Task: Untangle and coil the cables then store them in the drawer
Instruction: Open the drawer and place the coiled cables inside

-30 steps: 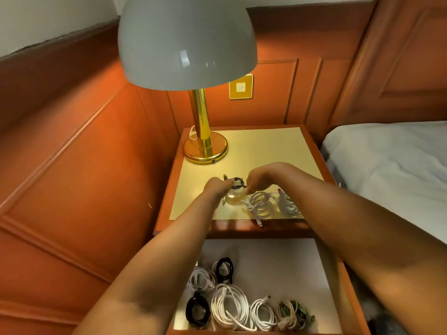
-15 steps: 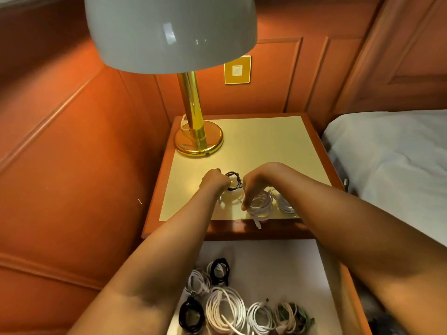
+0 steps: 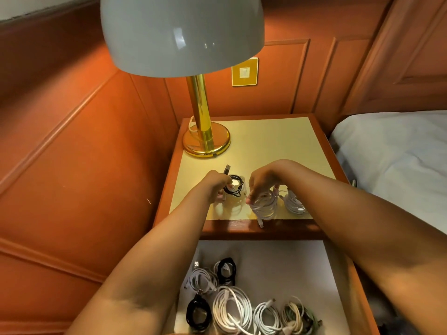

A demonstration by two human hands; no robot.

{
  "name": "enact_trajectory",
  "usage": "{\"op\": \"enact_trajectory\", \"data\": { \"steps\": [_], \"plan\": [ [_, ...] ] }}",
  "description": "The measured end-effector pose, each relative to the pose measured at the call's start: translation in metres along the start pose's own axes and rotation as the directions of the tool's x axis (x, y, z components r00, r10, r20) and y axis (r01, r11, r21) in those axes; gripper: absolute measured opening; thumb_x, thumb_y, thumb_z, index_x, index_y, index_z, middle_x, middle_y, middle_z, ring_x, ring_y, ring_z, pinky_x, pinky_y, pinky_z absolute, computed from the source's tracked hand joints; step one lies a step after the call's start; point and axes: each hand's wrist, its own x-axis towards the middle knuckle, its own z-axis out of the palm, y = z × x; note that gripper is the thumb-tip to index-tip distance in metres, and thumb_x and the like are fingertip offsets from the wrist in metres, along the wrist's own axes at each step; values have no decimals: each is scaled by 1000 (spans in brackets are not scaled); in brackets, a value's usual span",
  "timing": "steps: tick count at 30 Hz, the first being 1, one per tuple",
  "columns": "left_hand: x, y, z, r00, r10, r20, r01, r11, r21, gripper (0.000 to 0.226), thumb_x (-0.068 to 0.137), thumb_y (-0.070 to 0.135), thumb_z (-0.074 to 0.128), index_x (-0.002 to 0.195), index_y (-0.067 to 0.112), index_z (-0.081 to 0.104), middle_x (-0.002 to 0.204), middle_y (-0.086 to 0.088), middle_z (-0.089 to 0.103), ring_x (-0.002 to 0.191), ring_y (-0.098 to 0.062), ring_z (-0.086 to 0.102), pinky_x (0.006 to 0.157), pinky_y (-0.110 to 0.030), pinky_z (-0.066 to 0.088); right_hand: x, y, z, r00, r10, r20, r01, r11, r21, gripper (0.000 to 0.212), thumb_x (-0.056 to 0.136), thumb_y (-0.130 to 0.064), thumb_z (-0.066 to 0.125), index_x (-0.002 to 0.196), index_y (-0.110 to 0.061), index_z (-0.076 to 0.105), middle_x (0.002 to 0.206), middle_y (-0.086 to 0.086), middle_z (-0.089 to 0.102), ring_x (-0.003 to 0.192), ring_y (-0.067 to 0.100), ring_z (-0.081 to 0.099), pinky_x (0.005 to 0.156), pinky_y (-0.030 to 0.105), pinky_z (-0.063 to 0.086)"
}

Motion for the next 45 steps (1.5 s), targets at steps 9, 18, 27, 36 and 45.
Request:
{"op": "enact_trajectory", "data": {
  "steps": [9,18,27,36,45],
  "plan": [
    [-3,-9,-11,996,10,84,5,984,-175,6,88,0,51,90,5,54,76,-10,51,63,-18,45,53,-25,31,14,15,1,998,-51,21,40,925,379,38,82,-41,74,83,-3,67,77,7,63,72,20,58,66,30,49],
    [3,-16,-19,995,5,96,24,953,-302,9,96,20,52,97,12,55,81,-8,58,66,-19,54,52,-23,33,15,17,-7,993,-80,-84,113,836,537,44,85,-45,67,96,-4,54,78,8,53,69,19,48,62,31,42],
    [3,-20,-24,995,-10,95,42,941,-335,11,99,20,53,100,11,57,82,-8,62,66,-19,59,44,-20,38,25,21,-10,975,-49,-215,202,589,782,19,98,-12,56,112,1,59,90,13,59,74,19,56,60,31,48],
    [4,-20,-27,997,-1,82,32,924,-380,15,98,21,54,94,9,62,91,-11,63,76,-21,58,60,-28,42,30,22,-14,928,39,-369,318,431,845,12,96,4,49,97,-1,60,93,17,62,77,21,62,67,30,49],
    [-21,-7,-29,996,65,59,-28,873,-487,11,98,17,54,98,7,58,84,-8,62,71,-19,57,59,-25,43,-1,12,-20,931,34,-364,352,187,917,25,99,5,34,95,-6,56,104,26,66,92,35,67,74,40,52]
  ]
}}
